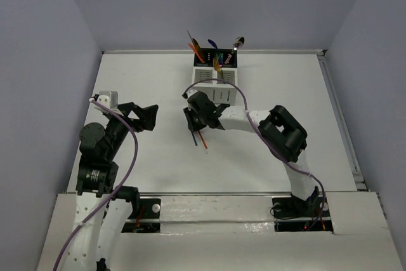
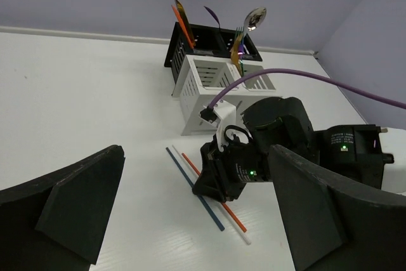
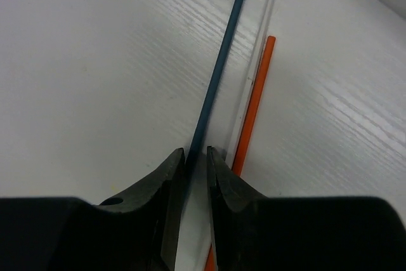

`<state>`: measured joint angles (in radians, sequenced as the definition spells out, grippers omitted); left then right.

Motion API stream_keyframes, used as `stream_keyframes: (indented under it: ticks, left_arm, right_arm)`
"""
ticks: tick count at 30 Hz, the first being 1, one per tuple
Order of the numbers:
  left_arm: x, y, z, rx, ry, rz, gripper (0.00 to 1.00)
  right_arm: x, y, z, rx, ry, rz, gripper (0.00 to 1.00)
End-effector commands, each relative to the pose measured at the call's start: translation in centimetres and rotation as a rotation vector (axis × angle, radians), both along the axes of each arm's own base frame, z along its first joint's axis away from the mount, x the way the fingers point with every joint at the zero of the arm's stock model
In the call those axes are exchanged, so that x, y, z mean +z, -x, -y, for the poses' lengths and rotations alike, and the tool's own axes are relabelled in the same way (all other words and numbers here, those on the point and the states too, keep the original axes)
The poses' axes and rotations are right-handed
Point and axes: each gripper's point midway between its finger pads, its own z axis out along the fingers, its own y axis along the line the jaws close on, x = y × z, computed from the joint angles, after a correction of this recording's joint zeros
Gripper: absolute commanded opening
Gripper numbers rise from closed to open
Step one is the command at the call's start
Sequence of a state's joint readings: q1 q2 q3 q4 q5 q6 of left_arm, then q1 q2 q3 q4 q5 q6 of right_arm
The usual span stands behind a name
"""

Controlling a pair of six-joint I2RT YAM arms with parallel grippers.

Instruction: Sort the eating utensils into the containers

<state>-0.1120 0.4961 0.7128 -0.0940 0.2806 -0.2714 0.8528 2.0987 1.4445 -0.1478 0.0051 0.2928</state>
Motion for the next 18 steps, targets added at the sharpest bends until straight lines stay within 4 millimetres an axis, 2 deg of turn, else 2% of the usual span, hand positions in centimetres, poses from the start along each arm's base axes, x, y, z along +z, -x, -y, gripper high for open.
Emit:
stream_keyframes:
  ticks: [1, 4, 12, 18]
  left_arm:
    - [1.6, 0.2, 0.3, -0.016, 0.011, 0.059, 0.99]
    - [1.6, 0.2, 0.3, -0.017, 0.011, 0.059, 0.99]
    - [1.6, 0.3, 0.5, -0.026, 0.011, 0.059, 0.99]
    - [1.7, 0.4, 0.5, -0.022, 0.012, 0.064, 0.99]
  right_arm:
    - [-0.4, -0.7, -0.3, -0.013, 0.080, 0.035, 0.28]
    - [-0.5, -1.2, -0.3, -0.011, 0.135, 0.056, 0.30]
    - [-1.6, -0.9, -0.9, 0.005, 0.228, 0.054, 0.29]
    - [-2.7, -0.3, -0.9, 0.010, 0.318, 0.081, 0.22]
